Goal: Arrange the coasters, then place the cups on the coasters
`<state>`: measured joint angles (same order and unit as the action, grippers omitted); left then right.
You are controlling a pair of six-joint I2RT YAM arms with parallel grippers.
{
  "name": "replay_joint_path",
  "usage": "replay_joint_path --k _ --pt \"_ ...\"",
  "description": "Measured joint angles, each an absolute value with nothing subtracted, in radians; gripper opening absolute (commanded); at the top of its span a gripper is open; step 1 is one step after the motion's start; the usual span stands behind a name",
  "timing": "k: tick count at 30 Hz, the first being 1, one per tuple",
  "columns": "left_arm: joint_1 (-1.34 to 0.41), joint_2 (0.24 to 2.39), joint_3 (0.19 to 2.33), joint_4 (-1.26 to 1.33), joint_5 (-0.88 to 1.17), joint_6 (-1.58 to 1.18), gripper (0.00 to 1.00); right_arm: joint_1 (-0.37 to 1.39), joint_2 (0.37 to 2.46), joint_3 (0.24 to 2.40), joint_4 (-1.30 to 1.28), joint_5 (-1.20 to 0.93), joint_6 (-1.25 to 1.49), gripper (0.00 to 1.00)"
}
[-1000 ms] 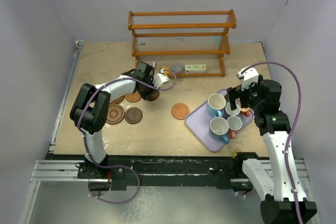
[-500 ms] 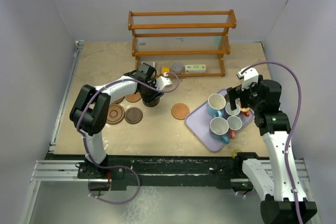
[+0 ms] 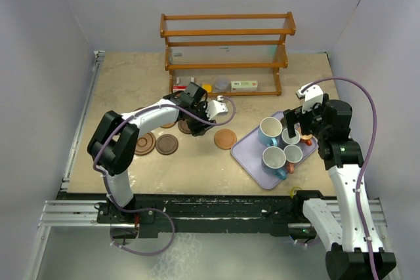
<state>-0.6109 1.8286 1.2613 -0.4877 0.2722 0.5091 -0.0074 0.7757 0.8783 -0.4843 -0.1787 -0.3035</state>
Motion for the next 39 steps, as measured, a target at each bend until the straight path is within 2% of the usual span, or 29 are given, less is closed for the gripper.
replay_joint_path --k 11,39 --pt "-0.588 1.805 1.195 -0.557 0.176 0.634 0.60 -0.007 0.776 0.878 -0.484 -0.179 -0.307 1.00" --pt "-0.545 1.864 1.216 -0.502 0.043 0.697 0.52 -0.007 0.776 0.878 -0.484 -0.179 -0.307 1.00"
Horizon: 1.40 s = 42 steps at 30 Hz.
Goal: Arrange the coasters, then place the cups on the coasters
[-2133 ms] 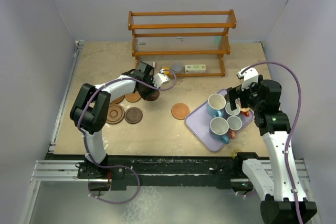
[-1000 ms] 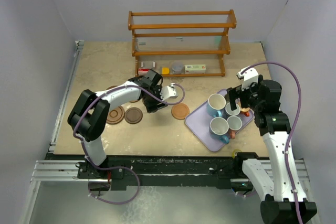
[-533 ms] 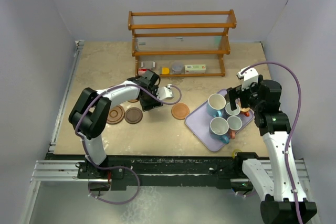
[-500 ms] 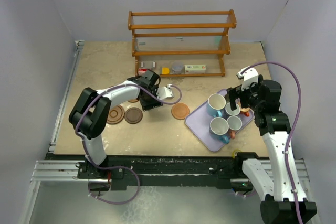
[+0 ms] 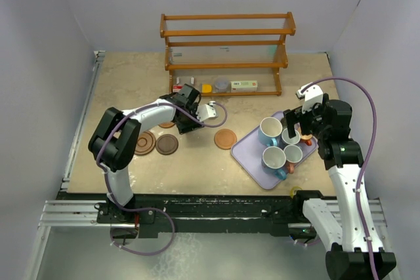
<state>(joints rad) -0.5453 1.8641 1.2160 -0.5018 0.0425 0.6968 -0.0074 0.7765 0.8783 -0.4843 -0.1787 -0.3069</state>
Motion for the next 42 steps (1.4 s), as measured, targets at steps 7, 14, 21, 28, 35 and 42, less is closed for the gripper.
replay_joint_path --k 7,14,21,28,35,42 --pt "-0.543 1.866 1.222 -0.505 0.049 0.688 0.53 -0.007 0.776 0.878 -0.484 -0.179 -0.307 1.00" --pt "-0.558 1.860 1.249 -0.519 0.147 0.628 0.58 -0.007 0.776 0.878 -0.484 -0.178 -0.307 1.00" --pt "-0.619 1.860 1.329 -0.509 0.245 0.525 0.59 -0.008 0.776 0.878 -0.484 -0.176 -0.308 1.00" --pt "-0.678 1.928 1.428 -0.484 0.302 0.451 0.59 -0.015 0.776 0.878 -0.484 -0.176 -0.308 1.00" --pt "-0.710 2.026 1.457 -0.484 0.319 0.430 0.58 -0.023 0.776 0.878 -0.484 -0.176 -0.308 1.00" --pt "-0.710 2.046 1.457 -0.495 0.319 0.439 0.55 -0.027 0.776 0.878 -0.484 -0.176 -0.308 1.00"
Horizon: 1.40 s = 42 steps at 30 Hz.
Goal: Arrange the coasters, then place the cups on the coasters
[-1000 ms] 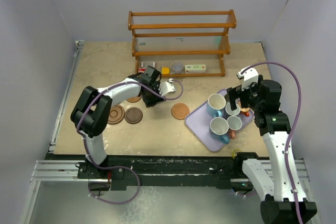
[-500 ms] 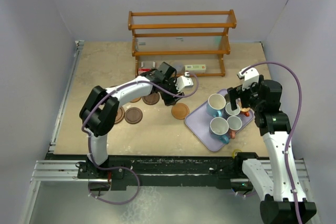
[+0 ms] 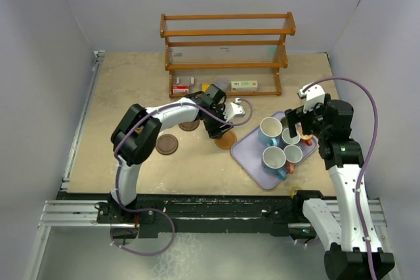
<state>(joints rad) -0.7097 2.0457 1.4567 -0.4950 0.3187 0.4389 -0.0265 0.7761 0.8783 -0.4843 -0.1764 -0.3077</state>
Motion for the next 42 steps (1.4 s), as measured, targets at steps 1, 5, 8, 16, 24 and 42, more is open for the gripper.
replay_joint_path --k 1,5,8,16,24,42 --pt "-0.710 2.046 1.456 -0.496 0.319 0.440 0.54 -0.027 0.776 0.878 -0.484 -0.176 -0.308 1.00" --pt "-0.709 2.035 1.440 -0.496 0.318 0.454 0.50 -0.027 0.776 0.878 -0.485 -0.178 -0.308 1.00" --pt "-0.709 2.020 1.419 -0.496 0.313 0.464 0.48 -0.027 0.775 0.878 -0.485 -0.179 -0.308 1.00" --pt "-0.710 1.939 1.308 -0.484 0.274 0.490 0.44 -0.027 0.764 0.878 -0.486 -0.196 -0.307 1.00" --pt "-0.707 1.842 1.176 -0.448 0.211 0.500 0.39 -0.027 0.759 0.878 -0.487 -0.203 -0.307 1.00" --pt "-0.622 1.681 0.992 -0.441 0.097 0.520 0.39 -0.027 0.757 0.878 -0.487 -0.205 -0.307 1.00"
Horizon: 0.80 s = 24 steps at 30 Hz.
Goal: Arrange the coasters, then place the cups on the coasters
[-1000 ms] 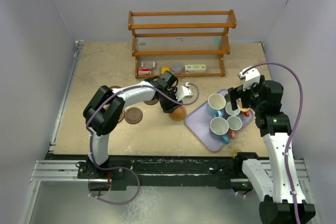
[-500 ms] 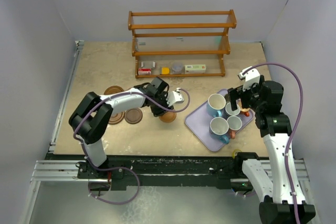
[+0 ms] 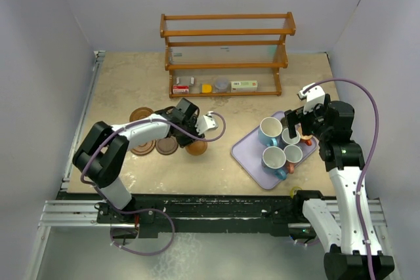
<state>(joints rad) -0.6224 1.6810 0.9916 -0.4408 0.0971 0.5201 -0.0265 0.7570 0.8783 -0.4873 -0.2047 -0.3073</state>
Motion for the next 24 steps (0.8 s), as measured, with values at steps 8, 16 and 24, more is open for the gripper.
replay_joint_path --k 8,16,24 --pt "-0.616 1.664 0.973 -0.434 0.066 0.519 0.39 -0.027 0.757 0.878 -0.487 -0.206 -0.307 1.00" --pt "-0.611 1.664 0.973 -0.424 0.036 0.516 0.40 -0.027 0.757 0.878 -0.487 -0.213 -0.307 1.00" --pt "-0.603 1.664 0.975 -0.432 0.020 0.517 0.40 -0.027 0.760 0.878 -0.487 -0.223 -0.307 1.00"
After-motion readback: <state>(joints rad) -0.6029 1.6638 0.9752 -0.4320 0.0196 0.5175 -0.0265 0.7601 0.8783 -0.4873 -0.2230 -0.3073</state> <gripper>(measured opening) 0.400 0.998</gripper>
